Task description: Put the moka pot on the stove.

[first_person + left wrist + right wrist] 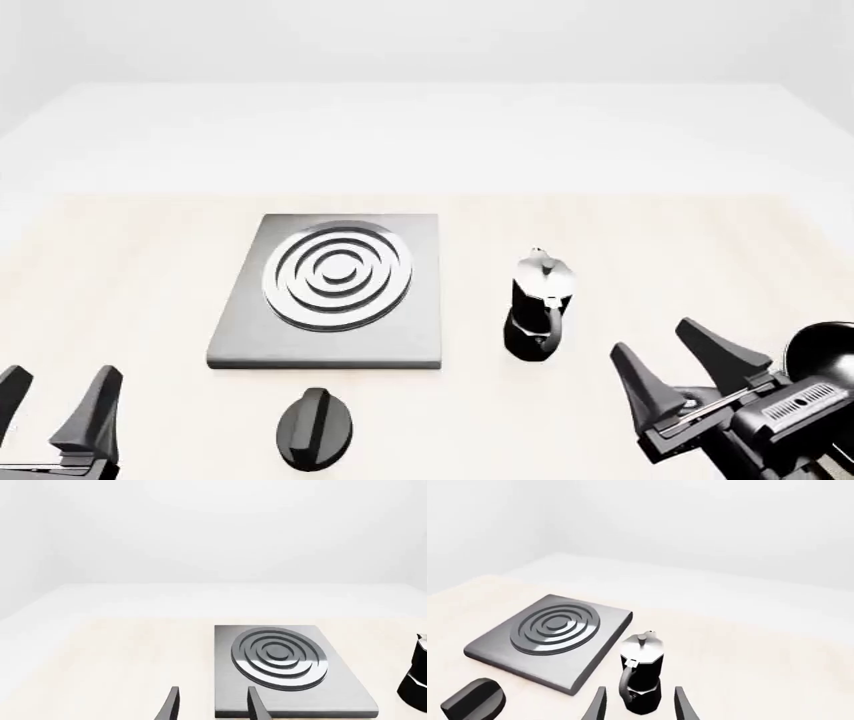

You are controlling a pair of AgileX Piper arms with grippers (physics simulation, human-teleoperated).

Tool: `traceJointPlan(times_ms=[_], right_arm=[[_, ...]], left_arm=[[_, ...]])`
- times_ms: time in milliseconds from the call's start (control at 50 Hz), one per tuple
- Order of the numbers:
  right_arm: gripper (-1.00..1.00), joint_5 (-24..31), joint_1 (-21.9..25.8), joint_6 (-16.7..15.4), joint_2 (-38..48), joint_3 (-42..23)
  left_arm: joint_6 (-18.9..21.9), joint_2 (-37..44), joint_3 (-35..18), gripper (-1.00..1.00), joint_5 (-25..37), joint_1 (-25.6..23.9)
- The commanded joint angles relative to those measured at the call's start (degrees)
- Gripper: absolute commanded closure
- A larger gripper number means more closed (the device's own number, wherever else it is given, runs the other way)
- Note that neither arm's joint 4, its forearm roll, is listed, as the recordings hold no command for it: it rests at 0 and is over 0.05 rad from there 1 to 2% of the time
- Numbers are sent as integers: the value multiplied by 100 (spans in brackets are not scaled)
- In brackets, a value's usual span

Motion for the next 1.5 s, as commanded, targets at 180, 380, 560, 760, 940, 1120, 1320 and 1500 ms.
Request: traceJointPlan(times_ms=[180,380,560,760,940,1120,1320,1500], right_arm=[[-100,-1025,320,147,1167,1],[-100,-1557,432,186,1777,1],[-100,-2146,494,221,2432,0],[-100,-2575,557,213,2940,-3],[-100,-2937,642,246,3347,0],[-100,-3174,627,248,3624,-9],[-100,-3305,581,256,3844,-62],[-100,-3317,533,300,4142,-254]], left_arm=[[0,0,0,-100,0,0],[0,0,0,-100,0,0],[0,0,0,-100,0,0],[0,0,0,-100,0,0],[0,0,0,-100,0,0],[0,0,0,-100,0,0],[0,0,0,-100,0,0],[0,0,0,-100,0,0]])
